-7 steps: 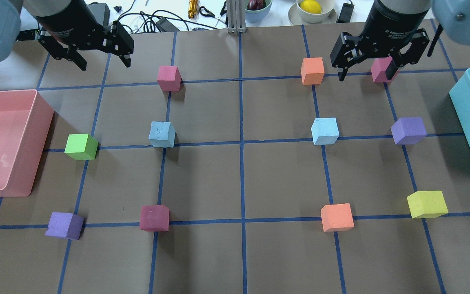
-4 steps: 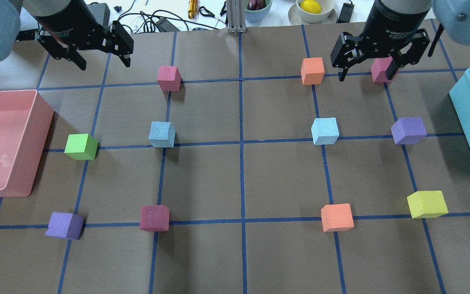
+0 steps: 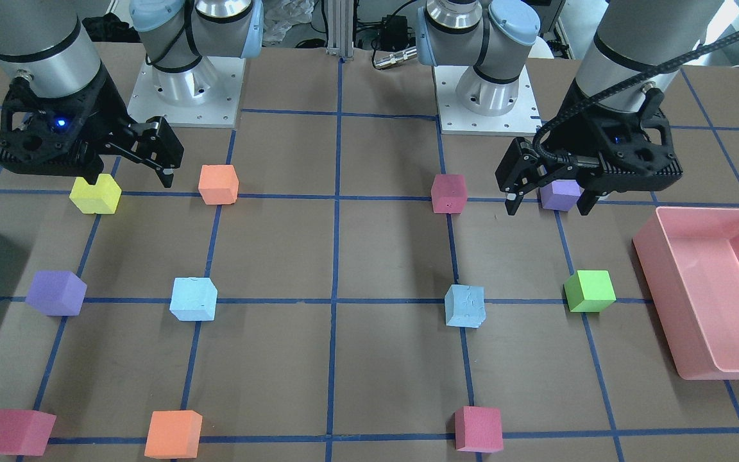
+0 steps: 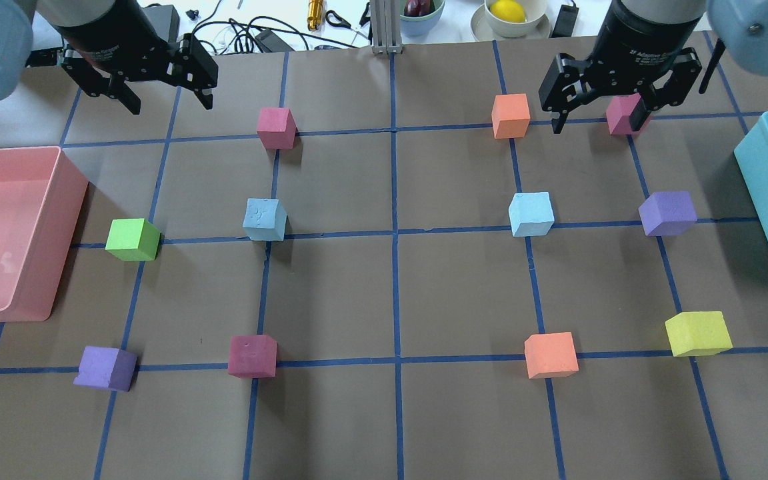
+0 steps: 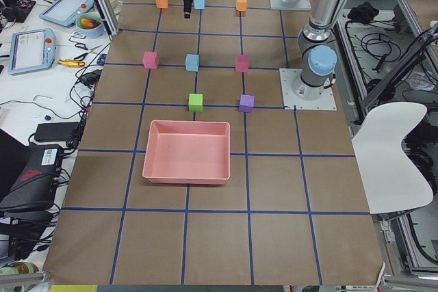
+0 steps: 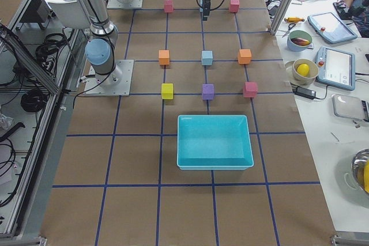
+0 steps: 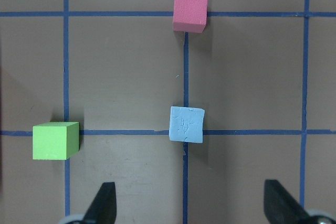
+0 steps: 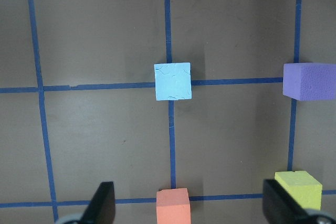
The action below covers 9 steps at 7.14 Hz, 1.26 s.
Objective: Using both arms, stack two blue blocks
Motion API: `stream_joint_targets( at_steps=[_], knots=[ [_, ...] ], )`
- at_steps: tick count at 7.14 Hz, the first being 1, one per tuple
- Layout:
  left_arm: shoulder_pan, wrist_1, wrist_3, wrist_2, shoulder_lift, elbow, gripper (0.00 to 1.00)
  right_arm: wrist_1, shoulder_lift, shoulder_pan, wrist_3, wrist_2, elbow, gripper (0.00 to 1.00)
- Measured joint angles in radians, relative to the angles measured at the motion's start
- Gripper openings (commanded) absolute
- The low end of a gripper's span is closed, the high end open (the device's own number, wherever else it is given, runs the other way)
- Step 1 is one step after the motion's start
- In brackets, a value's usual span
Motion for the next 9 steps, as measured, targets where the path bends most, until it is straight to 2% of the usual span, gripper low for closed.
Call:
stream_joint_targets(
  at_steps=[3,6,9],
  knots=[
    [-0.001,0.0,0.0,0.0,0.0,0.0,1.0,-0.087,0.045,-0.008,0.006,0.007,0.008,1.0],
    [0.0,0.0,0.0,0.0,0.0,0.0,1.0,-0.14,0.18,-0.01,0.003,0.01,0.041,1.0],
    [0.0,0.0,0.0,0.0,-0.001,0.002,1.0,-0.324,0.242,-0.009,-0.009,0.01,0.191,1.0]
  ],
)
